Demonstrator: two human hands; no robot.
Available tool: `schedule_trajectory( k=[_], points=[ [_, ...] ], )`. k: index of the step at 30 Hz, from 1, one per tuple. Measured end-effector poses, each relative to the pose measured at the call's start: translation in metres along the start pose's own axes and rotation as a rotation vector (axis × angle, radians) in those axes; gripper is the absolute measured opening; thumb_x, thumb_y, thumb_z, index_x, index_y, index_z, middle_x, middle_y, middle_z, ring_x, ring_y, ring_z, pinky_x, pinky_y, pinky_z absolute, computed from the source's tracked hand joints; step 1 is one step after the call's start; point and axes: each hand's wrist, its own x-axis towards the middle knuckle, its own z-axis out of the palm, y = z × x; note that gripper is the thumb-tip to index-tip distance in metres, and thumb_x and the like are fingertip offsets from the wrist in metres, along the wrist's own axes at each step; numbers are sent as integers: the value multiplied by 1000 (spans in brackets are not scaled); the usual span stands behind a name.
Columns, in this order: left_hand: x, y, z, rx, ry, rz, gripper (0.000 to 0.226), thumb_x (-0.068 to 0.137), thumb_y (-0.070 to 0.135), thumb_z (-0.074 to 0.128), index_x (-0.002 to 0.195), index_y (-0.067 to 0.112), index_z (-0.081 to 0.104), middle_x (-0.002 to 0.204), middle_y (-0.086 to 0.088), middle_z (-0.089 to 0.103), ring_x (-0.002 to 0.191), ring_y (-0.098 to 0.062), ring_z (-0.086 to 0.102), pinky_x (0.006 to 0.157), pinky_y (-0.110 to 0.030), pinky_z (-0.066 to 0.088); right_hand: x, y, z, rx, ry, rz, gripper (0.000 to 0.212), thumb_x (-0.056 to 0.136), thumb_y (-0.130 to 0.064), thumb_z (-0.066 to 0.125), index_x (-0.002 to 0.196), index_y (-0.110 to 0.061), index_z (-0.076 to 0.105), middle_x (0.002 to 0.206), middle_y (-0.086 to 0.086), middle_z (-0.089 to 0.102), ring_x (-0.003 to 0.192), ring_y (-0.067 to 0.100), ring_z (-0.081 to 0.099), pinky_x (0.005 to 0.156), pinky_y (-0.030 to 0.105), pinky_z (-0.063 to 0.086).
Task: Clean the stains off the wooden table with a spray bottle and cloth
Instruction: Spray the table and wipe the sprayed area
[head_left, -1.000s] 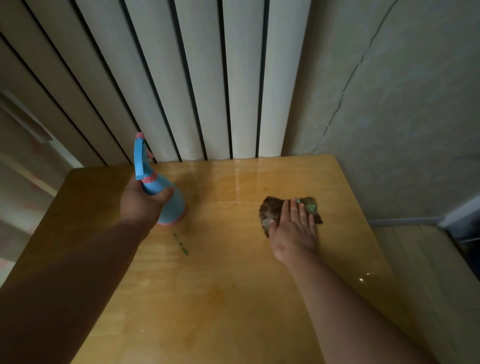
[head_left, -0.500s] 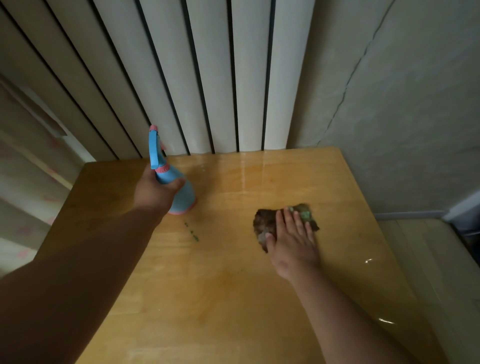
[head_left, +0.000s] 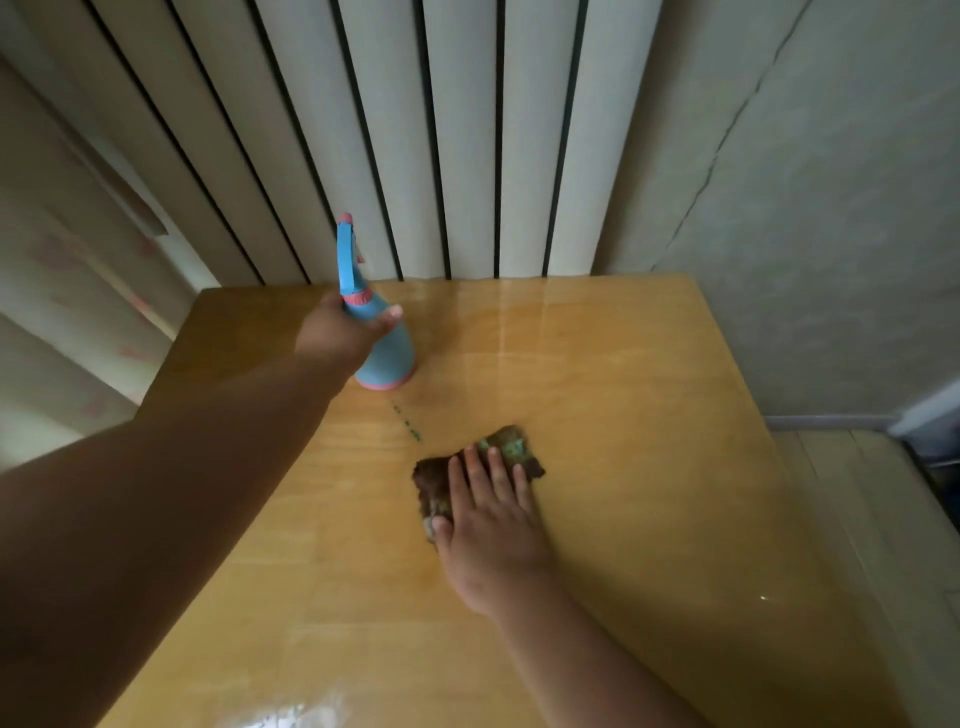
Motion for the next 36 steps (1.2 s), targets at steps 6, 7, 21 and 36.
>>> schedule_trajectory(
  k=[6, 7, 21, 36],
  points=[
    [-7, -1, 3, -122, 58, 15, 50, 90, 41, 67, 131, 18, 51, 114, 2, 56, 106, -21, 53, 87, -36, 46, -24, -27, 19, -27, -20, -177, 69, 96, -47, 31, 153, -13, 17, 162, 4, 8, 149, 26, 0, 116, 45, -12],
    [-9, 1, 4, -137, 69, 9, 47, 92, 41, 66, 130, 18, 52, 113, 1, 56, 106, -21, 53, 88, -37, 46, -27, -27, 19, -28, -43, -216, 69, 97, -47, 31, 154, -13, 11, 163, 4, 2, 149, 24, -6, 116, 44, -15],
    [-3, -2, 6, -69, 131, 41, 44, 92, 36, 66, 130, 16, 57, 109, -1, 61, 102, -24, 57, 78, -35, 47, 40, 77, -35, -118, -125, 88, 68, 98, -56, 8, 151, -20, -16, 157, -5, -23, 145, 16, -22, 119, 41, -10],
    [-1, -7, 3, -105, 119, 66, 42, 91, 35, 68, 128, 16, 59, 106, 3, 61, 101, -21, 57, 80, -34, 47, 96, 41, -29, -48, -33, 301, 70, 98, -52, 16, 154, -16, -5, 161, 3, -15, 147, 26, -16, 117, 47, -12]
  ],
)
